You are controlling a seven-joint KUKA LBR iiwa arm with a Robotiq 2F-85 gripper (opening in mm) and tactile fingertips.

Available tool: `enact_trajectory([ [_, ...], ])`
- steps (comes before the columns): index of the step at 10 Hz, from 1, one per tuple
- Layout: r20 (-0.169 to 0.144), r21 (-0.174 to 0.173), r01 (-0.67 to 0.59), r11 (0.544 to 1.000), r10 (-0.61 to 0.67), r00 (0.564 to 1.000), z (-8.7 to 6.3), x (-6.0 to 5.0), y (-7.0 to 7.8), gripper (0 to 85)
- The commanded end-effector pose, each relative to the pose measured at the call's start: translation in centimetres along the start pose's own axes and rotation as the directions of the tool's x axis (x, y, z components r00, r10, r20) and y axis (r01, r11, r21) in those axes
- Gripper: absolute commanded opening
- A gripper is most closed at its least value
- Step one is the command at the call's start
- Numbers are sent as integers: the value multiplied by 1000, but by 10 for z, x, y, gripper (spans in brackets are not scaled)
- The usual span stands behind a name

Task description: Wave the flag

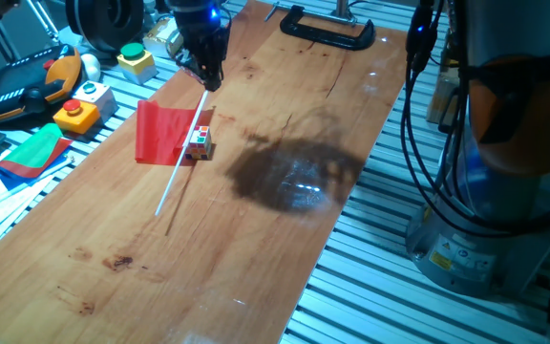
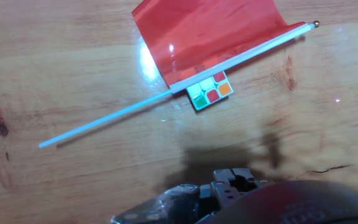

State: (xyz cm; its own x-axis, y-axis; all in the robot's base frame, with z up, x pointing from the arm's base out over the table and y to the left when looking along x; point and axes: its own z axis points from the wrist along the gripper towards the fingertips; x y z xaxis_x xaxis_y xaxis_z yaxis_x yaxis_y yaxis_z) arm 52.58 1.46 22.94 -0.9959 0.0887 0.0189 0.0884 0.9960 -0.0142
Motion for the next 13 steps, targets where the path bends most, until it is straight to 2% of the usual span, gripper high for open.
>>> enact_trajectory([
  [1, 7, 1, -11, 1000, 11, 1000, 4, -1, 3, 7],
  [4, 23, 7, -60, 998, 60, 998, 17, -3, 13, 7],
  [9, 21, 22, -217, 976, 216, 976, 30, -12, 15, 7],
  [10, 30, 36, -262, 964, 261, 965, 32, -14, 15, 7],
  [13, 28, 16, -386, 922, 385, 922, 36, -18, 14, 7],
])
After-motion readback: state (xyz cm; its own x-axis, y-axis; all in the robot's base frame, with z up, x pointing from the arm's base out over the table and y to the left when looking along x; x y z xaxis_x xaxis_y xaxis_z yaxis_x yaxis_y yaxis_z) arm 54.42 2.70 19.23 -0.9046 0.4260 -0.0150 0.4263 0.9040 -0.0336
